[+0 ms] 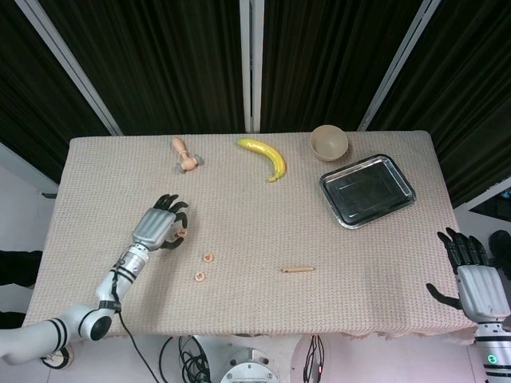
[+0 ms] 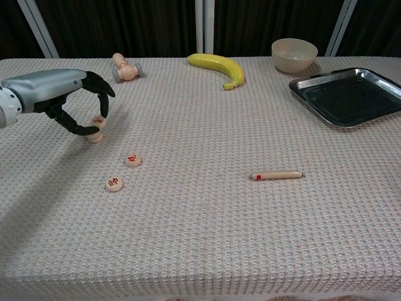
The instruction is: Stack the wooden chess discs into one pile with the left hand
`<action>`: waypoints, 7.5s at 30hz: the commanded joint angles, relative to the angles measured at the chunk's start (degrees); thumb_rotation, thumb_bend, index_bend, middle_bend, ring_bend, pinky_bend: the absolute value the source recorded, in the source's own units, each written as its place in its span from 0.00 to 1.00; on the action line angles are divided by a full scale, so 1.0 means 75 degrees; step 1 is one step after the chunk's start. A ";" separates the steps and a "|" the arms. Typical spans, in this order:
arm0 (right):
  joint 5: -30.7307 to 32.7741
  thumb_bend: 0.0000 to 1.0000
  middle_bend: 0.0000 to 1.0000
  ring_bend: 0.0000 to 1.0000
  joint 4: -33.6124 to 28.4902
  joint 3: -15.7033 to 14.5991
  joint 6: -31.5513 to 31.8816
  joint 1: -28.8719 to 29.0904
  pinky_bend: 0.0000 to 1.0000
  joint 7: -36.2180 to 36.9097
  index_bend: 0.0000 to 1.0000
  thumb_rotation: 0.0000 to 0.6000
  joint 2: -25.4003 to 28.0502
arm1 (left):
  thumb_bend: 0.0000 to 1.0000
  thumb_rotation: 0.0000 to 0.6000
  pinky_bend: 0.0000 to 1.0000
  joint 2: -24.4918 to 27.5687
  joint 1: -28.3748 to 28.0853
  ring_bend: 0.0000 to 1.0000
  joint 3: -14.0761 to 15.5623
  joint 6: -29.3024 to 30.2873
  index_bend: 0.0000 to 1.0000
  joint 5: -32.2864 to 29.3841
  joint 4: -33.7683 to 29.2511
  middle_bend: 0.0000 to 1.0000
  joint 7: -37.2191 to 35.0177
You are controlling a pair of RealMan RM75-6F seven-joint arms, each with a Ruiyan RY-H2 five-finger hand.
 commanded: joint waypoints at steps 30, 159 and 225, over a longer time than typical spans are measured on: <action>0.0074 0.14 0.00 0.00 0.0010 0.0032 0.0004 -0.0007 0.00 -0.0051 0.00 1.00 -0.0025 | 0.32 1.00 0.00 -0.0043 0.0098 0.00 0.0143 -0.0135 0.42 -0.0048 0.0279 0.17 -0.0372; 0.0029 0.14 0.00 0.00 0.0067 0.0027 -0.0001 0.0003 0.00 0.0137 0.00 1.00 0.0000 | 0.28 1.00 0.00 0.0380 -0.0105 0.00 0.0103 -0.0299 0.47 -0.0271 -0.0167 0.17 -0.0159; -0.0059 0.14 0.00 0.00 0.0074 -0.0008 0.0027 0.0001 0.00 0.0146 0.00 1.00 -0.0017 | 0.28 1.00 0.00 -0.0156 0.0836 0.00 0.1464 0.1041 0.43 0.2066 -0.1000 0.15 0.0160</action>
